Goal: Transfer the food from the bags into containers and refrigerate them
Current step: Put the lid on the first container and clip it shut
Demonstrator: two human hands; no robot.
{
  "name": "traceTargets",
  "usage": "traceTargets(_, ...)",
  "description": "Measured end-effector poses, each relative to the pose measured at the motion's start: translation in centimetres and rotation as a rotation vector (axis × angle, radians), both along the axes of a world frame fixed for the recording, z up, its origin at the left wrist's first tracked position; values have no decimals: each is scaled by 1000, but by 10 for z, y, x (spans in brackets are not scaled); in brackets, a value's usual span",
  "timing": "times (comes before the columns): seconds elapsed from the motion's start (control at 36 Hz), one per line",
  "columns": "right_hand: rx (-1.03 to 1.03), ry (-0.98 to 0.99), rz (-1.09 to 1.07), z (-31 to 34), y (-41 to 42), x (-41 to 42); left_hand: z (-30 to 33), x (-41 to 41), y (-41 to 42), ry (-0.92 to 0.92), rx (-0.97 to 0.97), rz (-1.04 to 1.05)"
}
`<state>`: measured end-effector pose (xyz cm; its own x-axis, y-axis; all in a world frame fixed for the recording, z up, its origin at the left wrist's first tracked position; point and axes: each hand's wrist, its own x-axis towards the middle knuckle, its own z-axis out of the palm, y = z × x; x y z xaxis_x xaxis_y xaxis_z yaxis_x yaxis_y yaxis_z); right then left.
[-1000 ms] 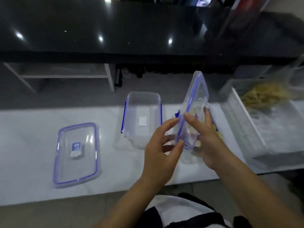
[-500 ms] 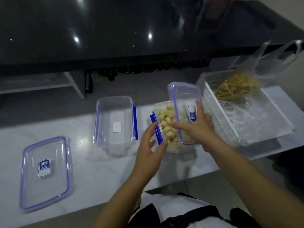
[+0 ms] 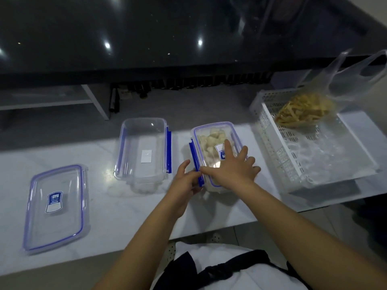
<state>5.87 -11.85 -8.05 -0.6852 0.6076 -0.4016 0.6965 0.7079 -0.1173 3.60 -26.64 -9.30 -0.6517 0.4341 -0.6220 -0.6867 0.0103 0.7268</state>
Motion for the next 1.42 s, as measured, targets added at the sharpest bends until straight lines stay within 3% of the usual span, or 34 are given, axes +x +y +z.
traceTargets(0.33,15,-34,71,7,0,27,-8,8,-6,-36,-27,-17)
traceTargets(0.5,-139,-42,151,25,16,63,-13,20,-21,-1,-99,-99)
traceTargets(0.67,-267,-27,275,45,29,83,-11,18,-22,86,-191,-216)
traceTargets(0.83,-137,-128,575,51,42,59,-5,11,-9,125,-239,-184)
traceTargets(0.97,-133,-243,688,43,46,48,-6,11,-5,110,-248,-114)
traceTargets(1.42,-161,-201,708,35,47,51,7,8,2,174,-329,-144)
